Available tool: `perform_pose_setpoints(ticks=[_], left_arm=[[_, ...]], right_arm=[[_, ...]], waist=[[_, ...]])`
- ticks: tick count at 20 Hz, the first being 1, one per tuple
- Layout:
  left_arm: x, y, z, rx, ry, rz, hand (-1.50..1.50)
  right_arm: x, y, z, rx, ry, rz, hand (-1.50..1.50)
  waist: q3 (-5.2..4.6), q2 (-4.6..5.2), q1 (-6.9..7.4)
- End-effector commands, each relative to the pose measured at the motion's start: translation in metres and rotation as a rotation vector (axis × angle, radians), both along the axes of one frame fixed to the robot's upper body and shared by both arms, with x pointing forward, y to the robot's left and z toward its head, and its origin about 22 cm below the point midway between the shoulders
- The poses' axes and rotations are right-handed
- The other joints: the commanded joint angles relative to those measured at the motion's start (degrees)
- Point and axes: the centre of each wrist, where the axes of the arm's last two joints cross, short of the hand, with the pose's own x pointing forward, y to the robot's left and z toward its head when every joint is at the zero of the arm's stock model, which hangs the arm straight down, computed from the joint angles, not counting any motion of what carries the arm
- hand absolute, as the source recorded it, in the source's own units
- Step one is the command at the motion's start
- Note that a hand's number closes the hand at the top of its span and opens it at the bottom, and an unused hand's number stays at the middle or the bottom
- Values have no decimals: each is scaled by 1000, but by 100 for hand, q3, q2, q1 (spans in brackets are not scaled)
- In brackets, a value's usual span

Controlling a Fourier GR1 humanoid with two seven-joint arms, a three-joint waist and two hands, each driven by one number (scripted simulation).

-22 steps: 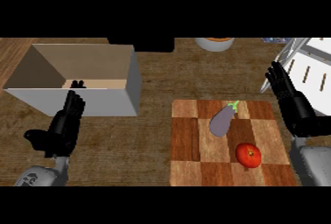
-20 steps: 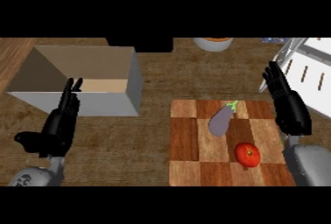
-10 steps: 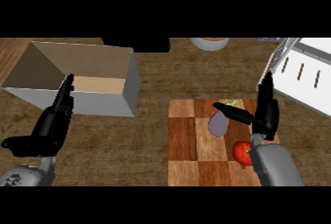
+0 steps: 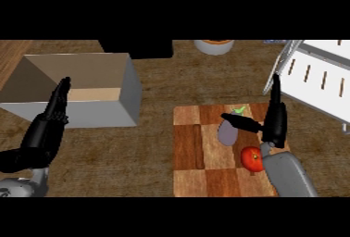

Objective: Pick the tomato from the cutting board and place it in the tiered basket

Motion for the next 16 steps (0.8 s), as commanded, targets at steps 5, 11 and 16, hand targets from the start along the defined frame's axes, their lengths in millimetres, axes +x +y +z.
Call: perform_pose_setpoints(ticks=[5,11,16], left_arm=[[-15,-10,-29,-46,183,-46,0],[-22,-11,-35,-55,235,-60,0],[-23,-8,-39,-69,246,-50,0]], right_arm=[[-13,-40,-27,-401,513,63,-150],[-1,2,0,-519,754,142,-150],[6,43,48,-571,840,128,-150]], waist=[[-224,168,-171],[-188,119,-127],[-153,60,-214]])
